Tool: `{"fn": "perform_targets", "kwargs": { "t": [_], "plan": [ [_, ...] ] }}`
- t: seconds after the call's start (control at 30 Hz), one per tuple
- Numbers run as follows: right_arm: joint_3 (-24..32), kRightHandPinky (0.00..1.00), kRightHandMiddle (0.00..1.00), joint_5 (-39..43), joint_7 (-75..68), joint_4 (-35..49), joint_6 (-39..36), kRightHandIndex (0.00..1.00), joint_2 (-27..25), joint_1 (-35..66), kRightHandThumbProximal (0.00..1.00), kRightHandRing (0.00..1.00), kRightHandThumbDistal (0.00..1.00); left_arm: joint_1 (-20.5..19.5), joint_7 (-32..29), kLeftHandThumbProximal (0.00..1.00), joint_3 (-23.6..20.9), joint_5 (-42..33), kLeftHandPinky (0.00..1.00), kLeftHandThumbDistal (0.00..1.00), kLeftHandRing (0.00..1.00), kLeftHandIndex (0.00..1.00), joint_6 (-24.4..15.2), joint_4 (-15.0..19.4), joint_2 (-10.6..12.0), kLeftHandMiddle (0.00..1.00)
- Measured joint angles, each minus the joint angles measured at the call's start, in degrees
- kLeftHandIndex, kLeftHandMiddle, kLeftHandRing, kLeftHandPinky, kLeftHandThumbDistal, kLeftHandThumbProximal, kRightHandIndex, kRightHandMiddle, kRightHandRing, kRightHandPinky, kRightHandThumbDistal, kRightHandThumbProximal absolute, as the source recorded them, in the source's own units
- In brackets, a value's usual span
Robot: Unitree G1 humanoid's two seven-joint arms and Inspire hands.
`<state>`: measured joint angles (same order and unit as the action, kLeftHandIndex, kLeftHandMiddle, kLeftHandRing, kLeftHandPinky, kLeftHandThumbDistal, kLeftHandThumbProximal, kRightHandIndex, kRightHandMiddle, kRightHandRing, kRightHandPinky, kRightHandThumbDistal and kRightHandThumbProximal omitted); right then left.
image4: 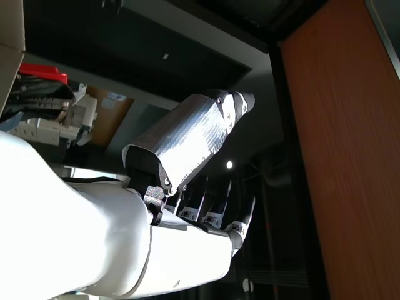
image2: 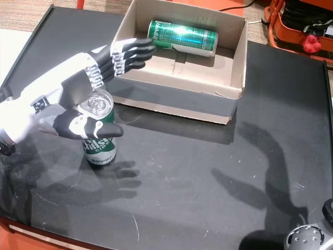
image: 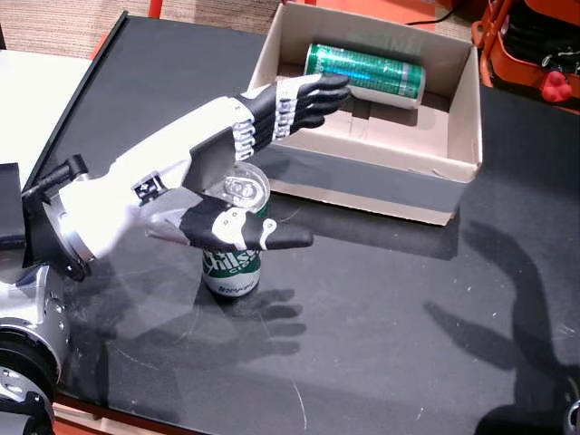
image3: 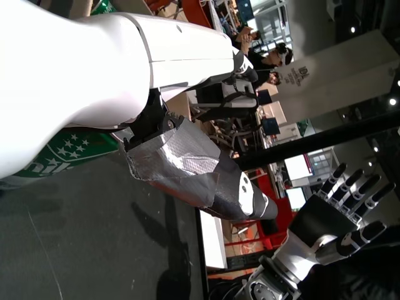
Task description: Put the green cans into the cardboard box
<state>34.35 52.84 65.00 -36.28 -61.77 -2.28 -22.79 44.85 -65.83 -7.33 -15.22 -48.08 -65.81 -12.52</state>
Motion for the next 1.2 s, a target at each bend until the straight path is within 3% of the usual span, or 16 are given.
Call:
{"fn": "perform_targets", "kwargs": {
  "t": [0.17,0.33,0.57,0.73,0.97,1.07,1.13,1.2],
  "plan": [
    [0.5,0.80,0.66,0.7,2.0,-1.4,0.9,0.67,-0.3,-0.8,0.86,0.69,1.00,0.0,2.5,0.34,0.2,1.1,1.00,0.99,1.00,1.00,-1.1,0.0,-0.8,1.00],
    [0.9,0.80,0.65,0.9,2.3,-2.9,1.2,0.66,-0.4,-2.1,0.86,0.68,0.98,0.6,4.1,0.26,-0.1,1.9,0.98,0.98,1.00,1.00,-3.5,0.0,-1.5,1.00],
    [0.9,0.80,0.65,-0.3,1.8,-5.6,-0.4,0.67,-0.2,-2.8,0.89,0.68,0.95,5.4,7.7,0.24,-2.5,1.9,0.97,1.00,1.00,1.00,-5.0,0.0,-3.9,1.00],
    [0.9,0.80,0.65,-0.3,2.1,-6.9,-0.9,0.67,-0.2,-4.0,0.88,0.68,0.93,8.8,9.1,0.28,-5.0,1.3,0.94,1.00,1.00,1.00,-6.1,0.0,-5.2,1.00],
    [1.4,0.81,0.65,0.2,3.5,-7.0,0.2,0.67,-0.2,-4.0,0.87,0.69,0.93,8.5,12.0,0.22,-3.8,3.7,0.93,1.00,1.00,1.00,-6.5,-1.4,-5.9,1.00],
    [2.4,0.81,0.65,0.9,4.9,-7.0,0.8,0.67,-0.3,-4.1,0.87,0.69,0.95,7.7,12.0,0.24,-2.6,4.7,0.92,1.00,0.97,0.97,-5.9,-2.3,-5.9,0.98],
    [2.6,0.81,0.65,1.0,5.2,-7.0,0.9,0.67,-0.3,-4.1,0.86,0.69,0.97,7.1,11.8,0.21,-2.3,4.8,0.89,1.00,0.94,0.92,-5.8,-2.5,-5.8,0.94],
    [2.7,0.80,0.65,1.1,5.5,-7.0,1.3,0.67,-0.3,-4.1,0.85,0.68,1.00,6.4,11.4,0.13,-2.4,4.7,0.88,0.93,0.93,0.89,-4.9,-2.6,-5.5,0.92]
  ]
}}
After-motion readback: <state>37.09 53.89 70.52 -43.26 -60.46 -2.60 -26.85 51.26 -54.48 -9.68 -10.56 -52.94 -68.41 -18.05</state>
